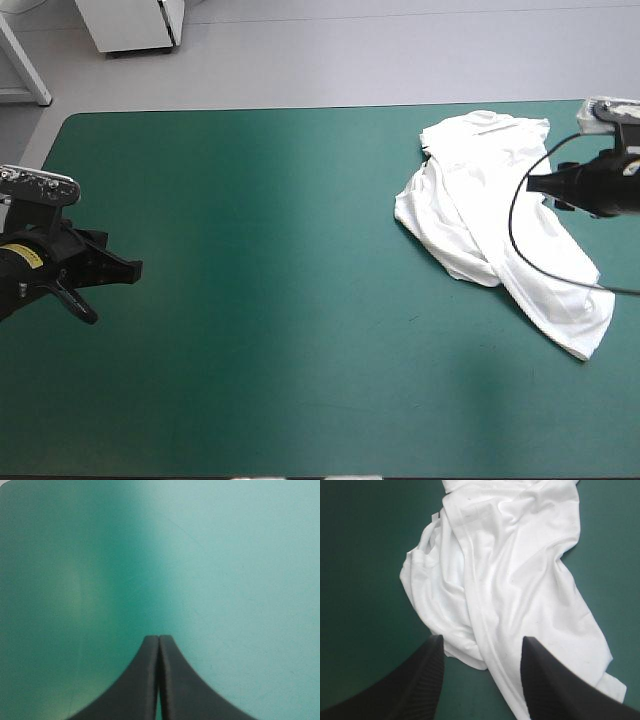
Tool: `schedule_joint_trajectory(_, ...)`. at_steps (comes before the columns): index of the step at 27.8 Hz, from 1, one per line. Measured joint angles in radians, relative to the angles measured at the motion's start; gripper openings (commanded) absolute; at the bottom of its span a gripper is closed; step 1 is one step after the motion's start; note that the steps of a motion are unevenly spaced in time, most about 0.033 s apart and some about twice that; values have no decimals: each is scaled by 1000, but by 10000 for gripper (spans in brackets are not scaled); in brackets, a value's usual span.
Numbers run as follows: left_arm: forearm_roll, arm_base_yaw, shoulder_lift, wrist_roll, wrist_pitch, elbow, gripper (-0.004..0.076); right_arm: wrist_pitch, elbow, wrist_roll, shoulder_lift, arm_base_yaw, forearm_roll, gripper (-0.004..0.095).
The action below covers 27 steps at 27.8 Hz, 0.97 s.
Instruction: Fold the cloth
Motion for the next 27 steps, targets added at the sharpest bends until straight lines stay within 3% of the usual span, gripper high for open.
schedule_joint_trajectory(3,0,0,0,0,0,0,-9,47,-125,15,153,0,-1,567)
schedule_joint_trajectory(12,-1,0,2,0,0,0,-9,109,-419,38,550,68,-69,571)
schedule_joint_trajectory(19,-1,0,5,0,0,0,-9,109,-464,59,774,164,-128,566)
schedule_joint_trajectory(27,-1,0,5,0,6,0,-9,64,-465,74,895,161,-161,565)
